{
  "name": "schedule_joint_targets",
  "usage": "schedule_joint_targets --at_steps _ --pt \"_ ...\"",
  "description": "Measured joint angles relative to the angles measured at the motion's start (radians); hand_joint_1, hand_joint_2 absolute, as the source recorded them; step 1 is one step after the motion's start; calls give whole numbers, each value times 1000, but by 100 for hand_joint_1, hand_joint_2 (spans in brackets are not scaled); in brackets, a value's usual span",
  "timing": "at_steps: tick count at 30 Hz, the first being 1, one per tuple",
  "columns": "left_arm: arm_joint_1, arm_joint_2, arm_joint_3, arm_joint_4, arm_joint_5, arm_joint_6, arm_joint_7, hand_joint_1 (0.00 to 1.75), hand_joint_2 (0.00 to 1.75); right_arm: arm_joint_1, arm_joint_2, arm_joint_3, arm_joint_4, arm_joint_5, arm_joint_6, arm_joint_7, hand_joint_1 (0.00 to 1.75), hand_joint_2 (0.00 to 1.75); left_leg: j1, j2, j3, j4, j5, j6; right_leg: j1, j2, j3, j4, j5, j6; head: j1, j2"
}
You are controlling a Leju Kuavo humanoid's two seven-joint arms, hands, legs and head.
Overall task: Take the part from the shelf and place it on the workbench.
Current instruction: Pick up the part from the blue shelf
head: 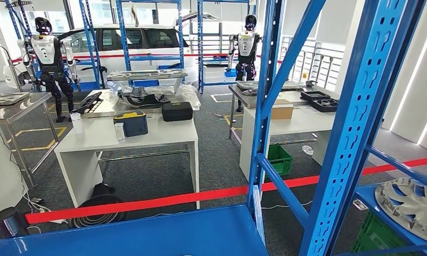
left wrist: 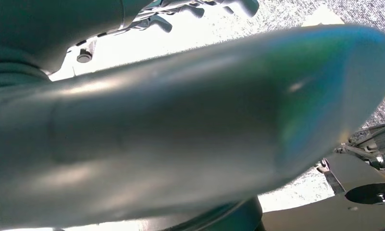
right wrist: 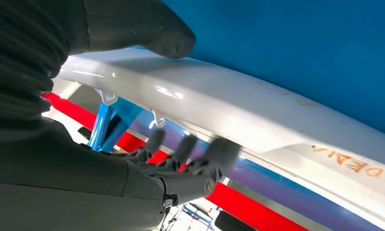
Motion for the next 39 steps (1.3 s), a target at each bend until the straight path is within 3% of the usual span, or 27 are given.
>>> schedule_joint_targets --at_steps 5,9,39 --pt "-6 0 0 0 -2 0 3 0 0 9 -11 1 5 7 -23 -3 175 175 0 0 0 0 0 0 0 0 0 0 0 0 0 0" --pt "-8 0 0 0 -4 -7 3 0 175 10 -18 1 5 9 -35 -2 175 175 0 1 1 0 0 0 0 0 0 0 0 0 0 0" --pt "-10 -4 8 0 9 -34 -24 0 175 25 -43 -12 5 30 -53 -13 175 175 0 1 3 0 0 0 0 0 3 0 0 0 0 0"
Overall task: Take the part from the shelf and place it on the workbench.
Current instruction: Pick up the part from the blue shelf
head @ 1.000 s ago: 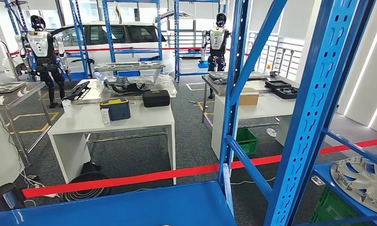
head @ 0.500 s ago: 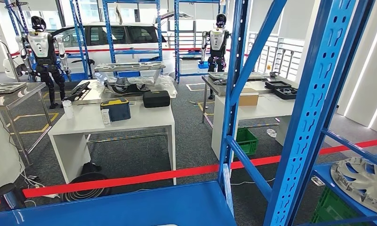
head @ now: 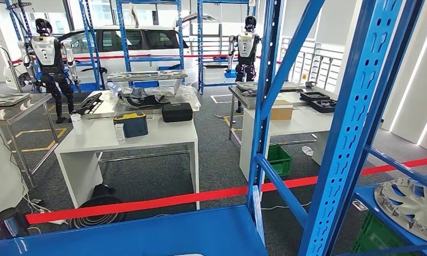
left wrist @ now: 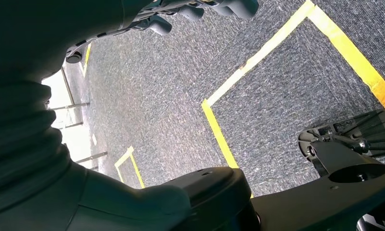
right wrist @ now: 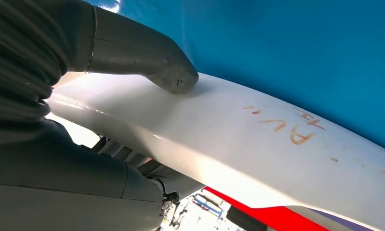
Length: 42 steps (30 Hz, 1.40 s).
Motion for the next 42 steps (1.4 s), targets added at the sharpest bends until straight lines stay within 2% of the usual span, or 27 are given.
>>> schedule_joint_targets --at_steps 3,7,9,15,20,22,24,26,27,28,29,30,31,32,33,36,37,38,39,41,42 --pt "0 -1 10 0 19 11 6 0 175 5 0 -22 -1 -37 -55 4 175 175 0 0 0 0 0 0 0 0 0 0 0 0 0 0" --pt "3 -1 29 0 36 19 6 0 175 17 5 -129 -62 -147 -278 -27 175 175 1 -1 -1 0 0 0 0 -1 -1 1 0 0 0 0" --pt "4 -1 36 0 39 22 1 0 175 15 2 -198 -152 -193 -336 -62 175 175 1 0 -1 0 0 0 0 -1 -1 1 0 0 0 0" --pt "10 -1 48 0 33 23 9 0 175 37 -30 -306 -489 -264 -327 -184 175 175 -2 -1 -2 2 -4 2 -5 -1 -1 0 -1 2 0 0" --pt "14 0 55 0 32 24 11 0 175 63 -35 -314 -647 -255 -316 -187 175 175 -9 -1 -1 3 -3 10 -12 -1 0 -1 2 12 0 0" --pt "14 0 56 0 31 24 10 0 175 69 -36 -314 -678 -253 -316 -183 175 175 -5 2 2 -6 7 18 -14 -3 -4 11 -9 19 0 0" --pt "14 -1 56 0 30 24 8 0 175 73 -38 -314 -698 -249 -317 -181 175 175 1 8 3 -16 15 25 -15 -7 -34 81 -60 24 1 0" --pt "15 -1 56 0 30 23 7 0 175 80 -42 -314 -707 -245 -317 -180 175 175 2 12 0 -14 16 27 -17 -9 -89 213 -127 28 1 0" --pt "15 -1 56 0 30 23 7 0 175 85 -45 -314 -709 -245 -317 -180 175 175 2 14 -3 -11 16 27 -19 -10 -111 267 -144 30 1 0" --pt "15 -2 56 0 30 23 7 0 175 91 -47 -314 -711 -244 -317 -180 175 175 3 15 -6 -7 16 26 -21 -11 -119 290 -144 32 1 0" --pt "15 -2 56 0 30 23 7 0 175 94 -49 -314 -713 -244 -317 -180 175 175 5 15 -9 -2 16 24 -23 -12 -105 270 -124 35 1 0" --pt "15 -2 56 0 30 23 7 0 175 96 -51 -314 -715 -244 -317 -180 175 175 9 15 -13 4 14 19 -27 -14 -70 209 -92 38 1 0" --pt "15 -2 56 -1 30 23 7 0 175 97 -52 -314 -719 -244 -318 -180 175 175 11 15 -18 10 13 13 -29 -16 -31 140 -72 41 1 0" --pt "15 -2 56 -1 30 23 7 0 175 97 -52 -314 -722 -244 -318 -180 175 175 13 14 -22 16 11 5 -28 -15 0 84 -53 40 1 0" --pt "15 -2 56 -1 30 23 7 0 175 98 -53 -315 -726 -243 -318 -180 175 175 13 12 -25 21 11 -4 -26 -13 18 51 -47 36 1 0" --pt "14 -3 56 -2 30 23 6 0 175 99 -54 -316 -732 -243 -319 -180 175 175 12 9 -30 22 19 -28 -22 -7 10 45 -42 10 1 0" --pt "14 -3 56 -2 30 23 6 0 175 99 -54 -316 -734 -243 -319 -180 175 175 14 8 -35 25 13 -34 -22 -8 7 43 -39 1 1 0" --pt "14 -3 56 -2 29 23 6 0 175 99 -54 -316 -735 -243 -319 -180 175 175 15 9 -44 42 -5 -38 -23 -9 3 40 -33 -8 1 0" --pt "14 -3 56 -2 29 23 6 0 175 99 -54 -316 -736 -243 -319 -180 175 175 15 9 -59 80 -37 -39 -23 -10 -2 37 -27 -16 1 0" --pt "13 -3 56 -2 29 23 5 0 175 101 -54 -316 -737 -243 -319 -180 175 175 12 9 -103 204 -117 -40 -18 -12 -17 37 -15 -27 1 0" --pt "12 -3 56 -2 28 23 4 0 175 102 -54 -316 -737 -243 -319 -180 175 175 11 8 -119 261 -144 -39 -15 -13 -26 38 -8 -30 1 0"
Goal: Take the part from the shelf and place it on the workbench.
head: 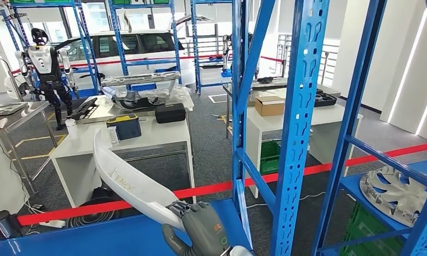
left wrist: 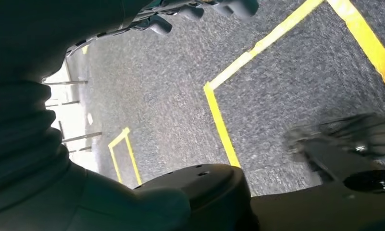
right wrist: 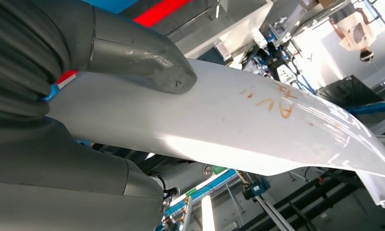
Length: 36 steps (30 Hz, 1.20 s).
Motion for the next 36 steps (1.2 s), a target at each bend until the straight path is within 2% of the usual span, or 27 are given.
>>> schedule_joint_targets --at_steps 1,2,4,6,7,10,11,12,14,15,16,17,18,19,21,22,23,25,26,27,28,30,31,32,33,35,36 --pt "-1 0 0 0 -2 -1 -1 0 175 2 0 0 0 1 0 -1 175 175 -2 0 -3 30 -8 2 4 -1 -9 0 7 -2 0 0" --pt "-2 0 0 0 -5 -3 -1 0 175 4 0 0 0 2 0 -3 175 175 -4 0 15 22 4 7 7 -1 -18 0 15 -3 0 0" --pt "-3 0 0 0 -9 -6 -3 0 175 10 0 -1 -3 -3 0 -17 175 175 -10 0 97 -93 53 22 12 0 -34 1 29 -1 0 0" --pt "-5 0 0 -1 -8 -6 -10 0 175 27 0 -6 -12 -28 -5 -46 175 175 -18 -1 177 -217 74 33 16 0 -42 0 43 6 1 0" --pt "-6 0 1 -2 -5 -2 -14 0 175 40 0 -11 -17 -49 -10 -65 175 175 -22 -2 192 -249 74 35 16 -2 -44 -1 50 11 1 0" --pt "-3 -3 7 -2 3 9 -25 0 175 97 -1 -36 -35 -97 -31 -105 175 175 -24 -1 182 -265 93 48 14 -4 -48 -6 63 29 1 0" --pt "0 -4 8 -1 2 10 -26 0 175 120 -1 -45 -44 -95 -36 -107 175 175 -22 1 176 -268 104 56 13 -4 -55 6 43 34 1 0" --pt "3 -4 10 -1 2 12 -26 0 175 143 -2 -53 -55 -86 -40 -104 175 175 -19 4 167 -270 116 64 12 -3 -67 36 6 39 2 0" --pt "9 -3 11 -2 1 12 -27 0 175 183 -3 -64 -79 -53 -39 -96 175 175 -18 8 143 -269 135 71 8 -4 -99 147 -93 48 2 0" --pt "12 -3 12 -2 0 10 -28 0 175 199 -4 -67 -89 -37 -34 -94 175 175 -18 10 128 -267 145 71 7 -4 -112 208 -125 51 2 0" --pt "15 -4 12 -1 0 7 -29 0 175 213 -5 -71 -97 -22 -28 -93 175 175 -18 11 113 -264 154 70 5 -4 -114 251 -135 55 2 0" --pt "17 -5 12 -1 -2 4 -31 0 175 224 -6 -74 -103 -12 -22 -93 175 175 -17 13 98 -261 163 69 3 -4 -102 264 -125 57 3 0" --pt "18 -7 13 -1 -4 2 -33 0 175 231 -7 -76 -106 -5 -16 -96 175 175 -16 13 83 -255 170 66 1 -4 -71 240 -102 59 3 0" --pt "18 -8 13 -1 -6 2 -34 0 175 235 -7 -78 -108 -1 -11 -99 175 175 -15 14 69 -249 177 62 -2 -5 -25 185 -79 61 3 0" --pt "18 -10 13 -2 -12 1 -34 0 175 238 -4 -80 -113 4 -4 -104 175 175 -15 13 48 -236 187 52 -2 -4 67 57 -75 57 3 0" --pt "18 -11 13 -3 -15 1 -33 0 175 240 -1 -82 -114 5 -1 -104 175 175 -16 13 42 -231 191 45 0 -3 92 16 -83 51 3 0" --pt "19 -11 13 -4 -18 2 -30 0 175 242 3 -85 -115 6 3 -103 175 175 -16 12 40 -230 198 38 3 -1 100 -2 -91 43 2 0" --pt "21 -10 13 -4 -25 7 -21 0 175 246 13 -89 -116 7 17 -97 175 175 -13 11 38 -231 207 23 5 -2 91 -7 -80 24 2 0" --pt "22 -10 13 -4 -27 13 -15 0 175 247 20 -90 -116 7 26 -93 175 175 -12 9 32 -224 196 18 4 -3 84 -8 -71 15 2 0" --pt "24 -9 14 -4 -29 20 -11 0 175 247 28 -91 -116 7 35 -91 175 175 -10 7 23 -202 167 13 3 -5 75 -11 -61 5 2 0" --pt "25 -8 14 -4 -29 28 -7 0 175 247 36 -92 -115 7 44 -89 175 175 -9 5 10 -158 121 9 2 -6 64 -12 -50 -2 2 0" --pt "28 -5 18 -4 -20 40 -7 0 175 248 46 -94 -114 8 55 -89 175 175 -10 3 -19 -39 32 4 4 -5 39 -12 -29 -7 2 0" --pt "29 -4 23 -4 -11 43 -9 0 175 248 48 -94 -113 10 60 -90 175 175 -10 3 -24 11 14 3 6 -6 26 -11 -17 -6 2 0" --pt "30 -3 28 -4 -2 45 -12 0 175 249 49 -94 -111 13 63 -92 175 175 -10 2 -17 32 20 3 7 -7 12 -11 -6 -5 2 0" --pt "30 -2 34 -4 6 46 -15 0 175 250 50 -94 -109 15 65 -93 175 175 -10 2 6 22 44 4 8 -7 -3 -10 5 -3 2 0" --pt "28 -2 43 -5 17 46 -18 0 175 251 54 -94 -105 21 66 -96 175 175 -10 1 101 -90 85 11 9 -8 -27 -9 26 3 2 0" --pt "27 -2 47 -5 23 46 -19 0 175 251 55 -95 -105 24 66 -98 175 175 -12 -2 156 -167 84 15 10 -8 -35 -8 36 8 2 0"
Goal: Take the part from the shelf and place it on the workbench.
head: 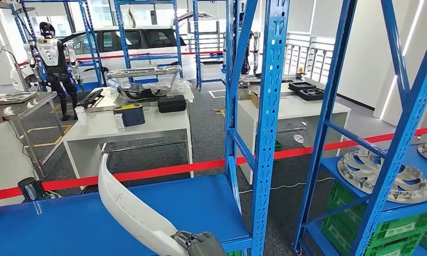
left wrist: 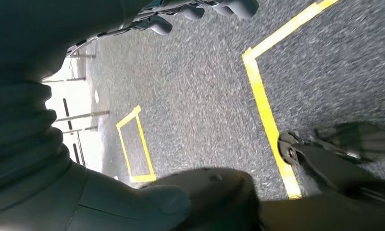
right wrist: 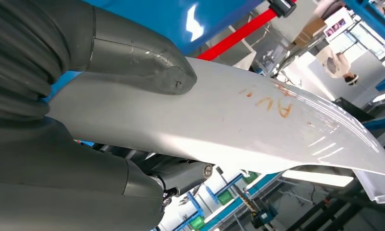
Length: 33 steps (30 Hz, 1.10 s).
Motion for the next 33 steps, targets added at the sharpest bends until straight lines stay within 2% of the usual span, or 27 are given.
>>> schedule_joint_targets --at_steps 1,2,4,5,6,7,9,10,11,12,13,14,16,17,19,20,21,23,24,25,26,27,28,29,31,32,33 --pt "-1 -1 4 0 5 -3 -1 0 175 1 2 -2 0 5 0 -3 175 175 -3 -2 37 -58 -7 5 1 0 -4 -1 10 5 0 0" --pt "-2 -2 9 0 10 -8 -2 0 175 3 3 -4 0 12 0 -7 175 175 -6 -4 57 -94 -15 11 0 0 -6 -4 20 11 1 0" --pt "0 -6 18 2 11 -23 -1 0 175 11 4 -8 2 28 1 -13 175 175 -10 -3 48 -109 -3 28 -3 0 -9 -12 39 24 1 0" --pt "0 -8 20 3 6 -30 1 0 175 16 2 -11 4 37 -1 -14 175 175 -10 0 41 -111 8 37 -5 1 -15 -9 33 30 1 -1" --pt "1 -10 21 4 0 -39 3 0 175 22 0 -14 7 49 -4 -16 175 175 -8 4 29 -113 21 47 -5 2 -26 10 4 36 1 -1" --pt "1 -12 21 5 -6 -46 4 0 175 28 -3 -18 9 61 -10 -19 175 175 -7 7 16 -113 35 55 -6 3 -40 48 -42 40 2 -1" --pt "-1 -15 21 5 -15 -55 4 0 175 43 -9 -26 14 77 -25 -27 175 175 -8 8 -16 -110 60 63 -7 4 -68 170 -147 46 3 -1" --pt "-2 -17 21 5 -17 -55 0 0 175 52 -14 -30 17 77 -34 -34 175 175 -9 8 -33 -108 71 64 -7 4 -74 227 -169 48 3 -1" --pt "-4 -17 21 5 -19 -51 -4 0 175 62 -20 -33 21 73 -43 -42 175 175 -10 9 -50 -104 82 64 -6 4 -69 263 -167 48 3 -1" --pt "-5 -18 21 5 -19 -44 -9 0 175 74 -28 -37 26 65 -53 -50 175 175 -11 10 -68 -99 92 63 -6 4 -49 269 -146 47 3 -1" --pt "-7 -18 21 5 -19 -34 -13 0 175 88 -35 -42 33 57 -63 -57 175 175 -11 10 -85 -93 100 61 -6 3 -11 238 -118 45 4 0" --pt "-9 -19 21 4 -20 -23 -16 0 175 101 -41 -48 40 49 -73 -61 175 175 -10 10 -100 -86 108 58 -5 3 42 177 -103 42 4 0" --pt "-14 -19 21 3 -21 -7 -19 0 175 125 -49 -62 48 37 -88 -57 175 175 -12 10 -121 -74 121 49 0 2 140 38 -119 32 4 0" --pt "-16 -17 21 2 -21 -1 -20 0 175 137 -52 -70 50 32 -93 -50 175 175 -11 10 -125 -71 129 43 3 2 166 -5 -134 26 4 0" --pt "-19 -9 22 1 -19 8 -24 0 175 167 -59 -86 52 21 -97 -32 175 175 -10 10 -128 -75 145 30 6 2 166 -28 -132 13 5 0" --pt "-19 -4 22 0 -18 11 -26 0 175 181 -61 -95 52 17 -98 -25 175 175 -9 9 -133 -74 143 24 5 0 160 -31 -121 6 5 -1" --pt "-19 1 23 0 -17 12 -27 0 175 193 -63 -101 53 14 -99 -22 175 175 -8 7 -141 -62 124 18 2 0 151 -34 -109 -2 5 0" --pt "-19 9 25 -1 -15 13 -29 0 175 209 -65 -110 55 12 -102 -21 175 175 -5 5 -164 17 34 8 -2 -1 128 -38 -85 -13 2 0" --pt "-20 13 26 -1 -14 15 -30 0 175 216 -65 -113 56 11 -104 -21 175 175 -4 4 -175 78 -15 4 -2 -1 115 -38 -74 -16 1 0" --pt "-20 16 27 -1 -13 17 -30 0 175 224 -66 -117 58 8 -105 -22 175 175 -3 4 -181 137 -46 -1 -2 -2 102 -37 -63 -15 0 0" --pt "-20 19 29 -1 -12 21 -30 0 175 233 -66 -122 60 4 -107 -24 175 175 -2 4 -179 178 -50 -4 -2 -3 89 -35 -52 -14 1 0" --pt "-19 21 31 -1 -10 26 -30 0 175 245 -65 -127 62 -1 -110 -27 175 175 0 4 -165 192 -32 -6 -2 -4 75 -33 -42 -11 0 0" --pt "-18 23 33 -1 -8 31 -30 0 175 257 -64 -132 64 -5 -115 -31 175 175 2 4 -134 171 -3 -7 -3 -5 61 -29 -32 -8 0 0" --pt "-16 25 36 -1 -5 36 -31 0 175 268 -61 -137 65 -6 -122 -35 175 175 4 4 -88 119 21 -8 -3 -6 48 -25 -24 -4 0 0" --pt "-15 27 38 -2 -2 42 -34 0 175 286 -53 -146 66 -4 -133 -42 175 175 5 0 13 -19 16 -5 -2 -6 28 -15 -10 7 1 0" --pt "-15 27 39 -2 -1 43 -36 0 175 292 -49 -149 66 -3 -136 -44 175 175 2 -3 42 -69 2 2 -2 -6 22 -12 -2 13 1 0" --pt "-14 28 40 -3 -1 44 -39 0 175 297 -46 -151 66 -1 -139 -45 175 175 -3 -4 53 -96 -9 11 -3 -6 18 -13 7 19 1 0"
